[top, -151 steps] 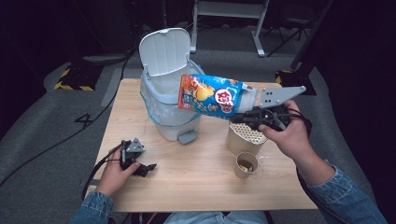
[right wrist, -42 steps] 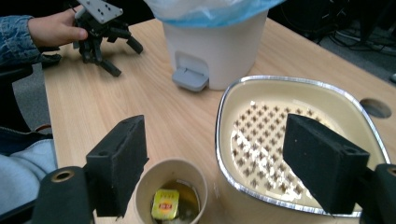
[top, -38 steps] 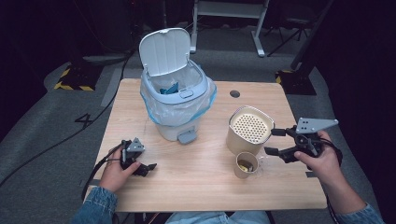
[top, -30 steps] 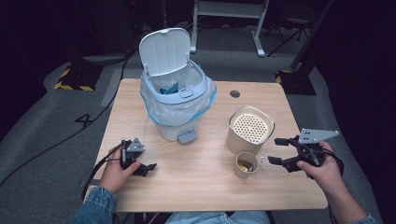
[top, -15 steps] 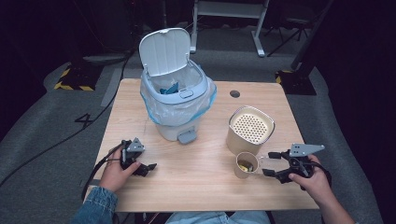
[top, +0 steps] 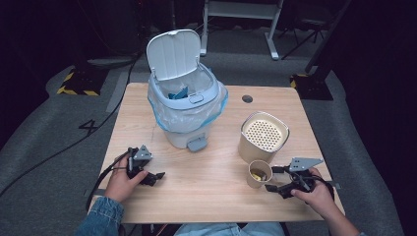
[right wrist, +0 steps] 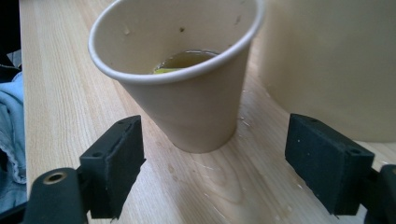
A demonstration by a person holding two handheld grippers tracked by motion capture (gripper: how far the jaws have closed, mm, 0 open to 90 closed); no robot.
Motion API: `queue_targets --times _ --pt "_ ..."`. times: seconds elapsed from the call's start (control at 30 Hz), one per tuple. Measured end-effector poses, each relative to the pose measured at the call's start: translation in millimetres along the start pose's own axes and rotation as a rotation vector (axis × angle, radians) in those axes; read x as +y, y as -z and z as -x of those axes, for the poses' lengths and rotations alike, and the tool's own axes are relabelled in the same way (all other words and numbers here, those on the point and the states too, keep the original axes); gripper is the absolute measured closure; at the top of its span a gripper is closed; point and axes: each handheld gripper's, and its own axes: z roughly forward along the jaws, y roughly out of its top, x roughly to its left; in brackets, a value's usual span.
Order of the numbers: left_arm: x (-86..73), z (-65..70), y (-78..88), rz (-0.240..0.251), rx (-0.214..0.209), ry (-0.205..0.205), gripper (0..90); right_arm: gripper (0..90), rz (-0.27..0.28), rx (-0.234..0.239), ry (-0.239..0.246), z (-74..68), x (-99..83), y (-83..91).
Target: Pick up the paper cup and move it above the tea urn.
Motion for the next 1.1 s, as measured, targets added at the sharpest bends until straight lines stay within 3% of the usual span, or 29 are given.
queue_targets --times 0.3,0.5,0.77,1.1 --pt "0.0 0.0 0.0 0.0 0.0 0.0 4.4 20.2 0.022 0.017 0.033 -7.9 4.2 -20.0" --pt "0.0 0.0 0.0 -0.001 0.0 0.0 4.4 21.3 0.072 0.01 0.038 -10.7 8.2 -30.4" --pt "0.0 0.0 0.0 -0.001 0.0 0.0 4.4 28.3 0.119 0.014 0.038 -11.0 8.4 -35.2" --pt "0.0 0.0 0.0 -0.001 0.0 0.001 4.4 29.5 0.124 0.007 0.045 -11.0 10.4 -30.3"
